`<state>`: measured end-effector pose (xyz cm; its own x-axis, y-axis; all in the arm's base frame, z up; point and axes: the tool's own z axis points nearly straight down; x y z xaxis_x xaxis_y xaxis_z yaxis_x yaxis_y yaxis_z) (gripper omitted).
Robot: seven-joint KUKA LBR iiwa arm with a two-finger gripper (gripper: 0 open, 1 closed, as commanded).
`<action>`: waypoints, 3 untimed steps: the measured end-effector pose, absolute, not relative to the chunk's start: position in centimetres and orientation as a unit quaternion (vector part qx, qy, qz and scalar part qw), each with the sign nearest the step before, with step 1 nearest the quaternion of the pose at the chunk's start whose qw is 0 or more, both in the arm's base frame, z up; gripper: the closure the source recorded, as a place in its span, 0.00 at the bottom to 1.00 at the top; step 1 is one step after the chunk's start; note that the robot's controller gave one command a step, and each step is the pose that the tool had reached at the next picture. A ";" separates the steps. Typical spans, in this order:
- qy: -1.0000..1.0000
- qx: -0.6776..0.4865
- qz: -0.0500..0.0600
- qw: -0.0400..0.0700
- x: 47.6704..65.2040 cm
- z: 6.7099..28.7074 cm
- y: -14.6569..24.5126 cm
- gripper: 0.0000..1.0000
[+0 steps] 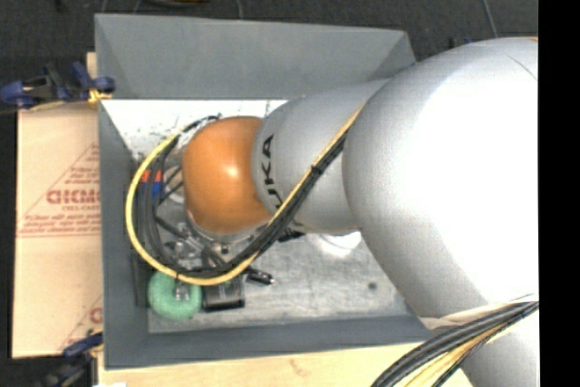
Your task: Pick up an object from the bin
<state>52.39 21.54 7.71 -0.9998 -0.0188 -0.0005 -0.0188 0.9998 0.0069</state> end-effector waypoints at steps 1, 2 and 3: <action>1.000 -0.009 0.004 0.000 52.4 7.7 21.5 1.00; 1.000 -0.002 0.001 0.000 52.4 10.0 21.6 1.00; 1.000 0.024 0.000 -0.001 51.8 14.5 21.2 1.00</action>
Offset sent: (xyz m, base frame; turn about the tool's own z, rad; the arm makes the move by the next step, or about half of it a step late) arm 0.0011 0.0023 0.0364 0.0247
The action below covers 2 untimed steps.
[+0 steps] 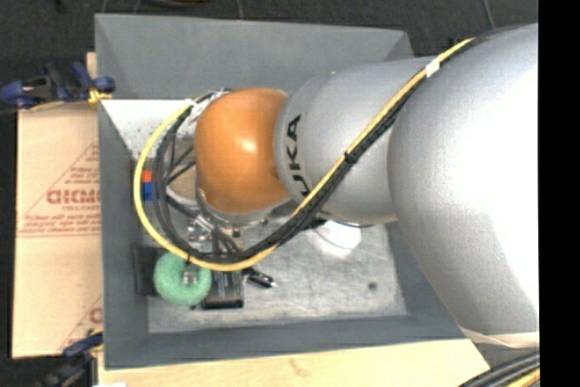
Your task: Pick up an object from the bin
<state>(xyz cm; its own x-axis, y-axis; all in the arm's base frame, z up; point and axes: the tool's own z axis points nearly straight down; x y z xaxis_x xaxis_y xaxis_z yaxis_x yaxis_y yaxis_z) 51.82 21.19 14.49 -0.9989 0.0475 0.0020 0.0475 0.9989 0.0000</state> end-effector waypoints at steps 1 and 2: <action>-1.000 0.000 0.000 -0.001 53.5 18.3 21.9 1.00; -1.000 -0.003 0.001 0.002 51.1 24.1 21.3 1.00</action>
Offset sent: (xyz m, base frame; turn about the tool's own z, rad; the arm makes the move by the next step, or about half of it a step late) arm -0.0198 -0.0001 0.1182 -0.0158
